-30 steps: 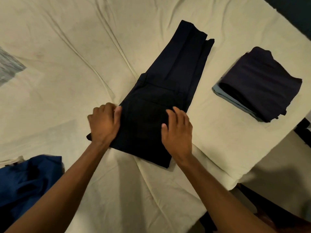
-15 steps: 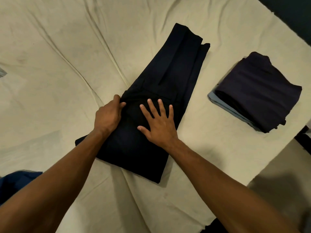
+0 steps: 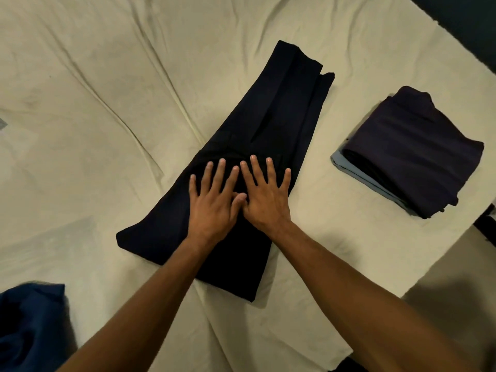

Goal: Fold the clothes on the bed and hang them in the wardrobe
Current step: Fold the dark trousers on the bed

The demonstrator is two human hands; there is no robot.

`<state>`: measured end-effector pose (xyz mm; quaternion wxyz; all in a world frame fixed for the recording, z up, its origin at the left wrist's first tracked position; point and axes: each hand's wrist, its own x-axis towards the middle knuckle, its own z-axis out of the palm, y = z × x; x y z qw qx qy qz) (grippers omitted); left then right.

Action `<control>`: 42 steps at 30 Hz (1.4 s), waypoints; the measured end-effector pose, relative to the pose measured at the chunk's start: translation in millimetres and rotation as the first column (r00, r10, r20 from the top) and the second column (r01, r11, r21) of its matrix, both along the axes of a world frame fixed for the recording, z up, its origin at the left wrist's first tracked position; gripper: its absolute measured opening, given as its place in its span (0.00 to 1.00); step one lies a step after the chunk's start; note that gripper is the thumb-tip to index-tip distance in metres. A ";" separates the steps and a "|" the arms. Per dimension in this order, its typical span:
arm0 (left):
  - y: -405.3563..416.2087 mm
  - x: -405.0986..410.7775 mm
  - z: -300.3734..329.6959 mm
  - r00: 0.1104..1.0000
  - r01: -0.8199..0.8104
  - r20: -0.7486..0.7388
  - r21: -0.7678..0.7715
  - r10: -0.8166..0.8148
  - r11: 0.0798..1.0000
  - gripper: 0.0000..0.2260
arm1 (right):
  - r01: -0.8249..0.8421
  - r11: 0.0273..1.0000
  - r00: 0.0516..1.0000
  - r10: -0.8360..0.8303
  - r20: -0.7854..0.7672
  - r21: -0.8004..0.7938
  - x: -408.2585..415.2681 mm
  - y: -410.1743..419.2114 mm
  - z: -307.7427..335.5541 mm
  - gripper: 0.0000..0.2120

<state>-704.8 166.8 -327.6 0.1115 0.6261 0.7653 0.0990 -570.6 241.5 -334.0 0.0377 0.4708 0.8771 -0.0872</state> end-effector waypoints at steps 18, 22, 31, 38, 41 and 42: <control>10.1 -29.8 -18.5 0.997 -0.060 -0.056 -0.059 0.056 0.996 0.29 | 0.043 0.999 0.999 -0.043 0.025 0.000 -0.5 7.0 -6.0 0.35; 13.5 -23.7 -13.1 0.987 -0.156 -0.038 -0.072 0.154 0.985 0.29 | 0.033 0.999 0.998 -0.032 0.047 -0.016 -2.3 7.2 -0.5 0.35; 39.8 -34.2 8.0 0.961 -0.276 0.000 0.009 0.276 0.961 0.31 | 0.239 0.957 0.965 -0.253 -0.070 -0.164 0.1 35.8 22.9 0.41; 63.9 -39.7 7.5 0.974 -0.222 -0.024 -0.253 0.223 0.942 0.38 | 0.181 0.968 0.982 -0.167 0.094 -0.173 -2.4 49.1 27.7 0.40; 73.3 -37.9 19.3 0.977 -0.211 -0.028 -0.176 0.210 0.962 0.37 | 0.181 0.971 0.983 -0.173 0.066 -0.157 -1.3 53.1 30.2 0.41; 75.8 -36.2 21.9 0.982 -0.188 -0.023 -0.156 0.186 0.970 0.37 | 0.173 0.975 0.984 -0.167 0.058 -0.139 -0.2 55.8 31.6 0.41</control>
